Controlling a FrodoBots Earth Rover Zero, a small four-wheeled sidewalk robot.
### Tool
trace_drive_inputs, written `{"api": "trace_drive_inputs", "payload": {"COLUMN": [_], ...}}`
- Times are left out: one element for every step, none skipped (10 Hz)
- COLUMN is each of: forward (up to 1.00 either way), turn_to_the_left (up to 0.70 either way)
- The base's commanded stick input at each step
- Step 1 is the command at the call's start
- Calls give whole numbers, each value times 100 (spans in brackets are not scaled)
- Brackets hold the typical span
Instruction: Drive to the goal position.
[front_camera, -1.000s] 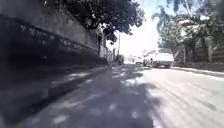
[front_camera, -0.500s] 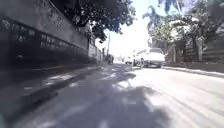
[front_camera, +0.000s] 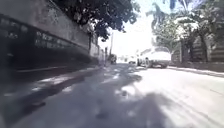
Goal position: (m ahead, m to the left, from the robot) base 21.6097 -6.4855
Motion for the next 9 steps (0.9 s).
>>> {"api": "trace_drive_inputs", "payload": {"forward": [100, 100, 100, 100, 100, 100, 100, 100, 100], "turn_to_the_left": [-3, -3, -3, -3, -3, -3, -3, -9, -37]}}
